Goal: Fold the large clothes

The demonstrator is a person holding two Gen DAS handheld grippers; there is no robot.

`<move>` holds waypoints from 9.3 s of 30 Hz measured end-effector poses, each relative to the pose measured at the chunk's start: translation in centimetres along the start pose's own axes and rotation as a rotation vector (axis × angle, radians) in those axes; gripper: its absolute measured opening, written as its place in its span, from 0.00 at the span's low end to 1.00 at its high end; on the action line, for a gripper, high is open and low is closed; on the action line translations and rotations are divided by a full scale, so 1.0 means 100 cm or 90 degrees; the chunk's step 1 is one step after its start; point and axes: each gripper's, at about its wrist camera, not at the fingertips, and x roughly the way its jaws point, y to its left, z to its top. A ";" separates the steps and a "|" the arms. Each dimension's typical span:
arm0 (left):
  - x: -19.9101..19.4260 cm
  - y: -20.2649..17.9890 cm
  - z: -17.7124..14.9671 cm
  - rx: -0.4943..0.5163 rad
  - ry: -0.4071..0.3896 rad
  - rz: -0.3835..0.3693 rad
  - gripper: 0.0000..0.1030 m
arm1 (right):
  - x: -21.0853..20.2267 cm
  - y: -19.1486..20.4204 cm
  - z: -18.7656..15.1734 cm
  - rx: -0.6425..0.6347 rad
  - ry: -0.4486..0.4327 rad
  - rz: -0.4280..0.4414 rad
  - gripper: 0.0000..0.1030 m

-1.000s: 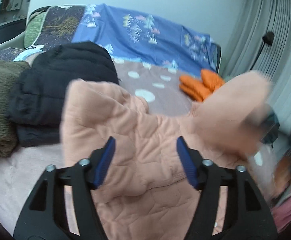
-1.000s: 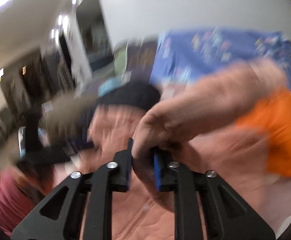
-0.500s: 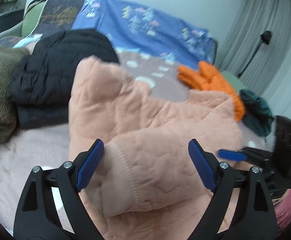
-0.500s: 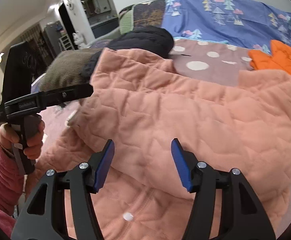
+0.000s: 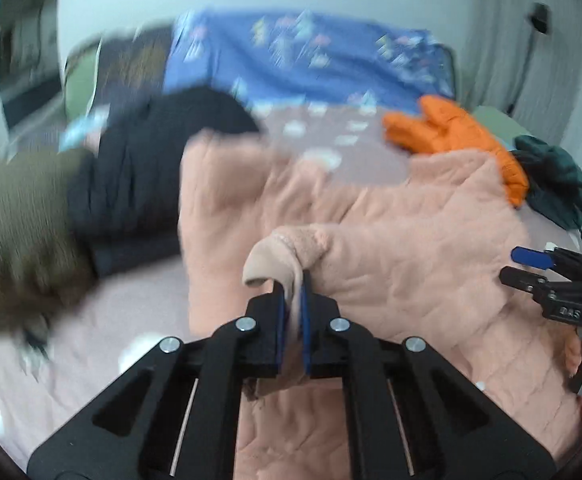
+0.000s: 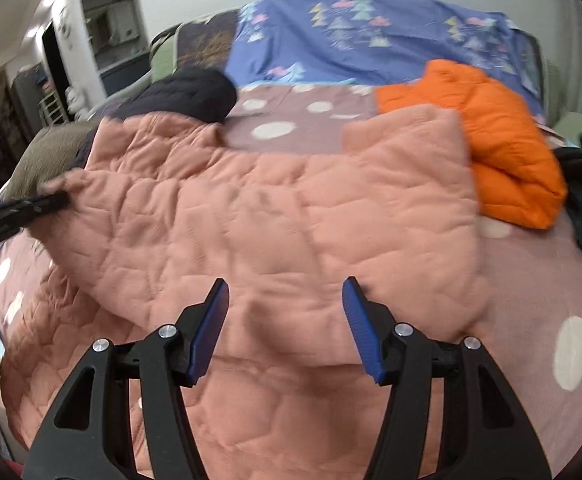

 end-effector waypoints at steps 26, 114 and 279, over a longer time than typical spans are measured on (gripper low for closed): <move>0.010 0.025 0.040 -0.030 -0.080 0.002 0.61 | -0.006 -0.018 0.025 0.024 -0.063 -0.054 0.63; -0.132 0.025 -0.195 -0.050 0.050 -0.224 0.11 | -0.197 -0.049 -0.181 0.218 -0.027 0.190 0.10; 0.103 -0.012 -0.011 -0.010 0.053 0.041 0.61 | 0.086 0.008 0.019 -0.010 0.023 -0.083 0.47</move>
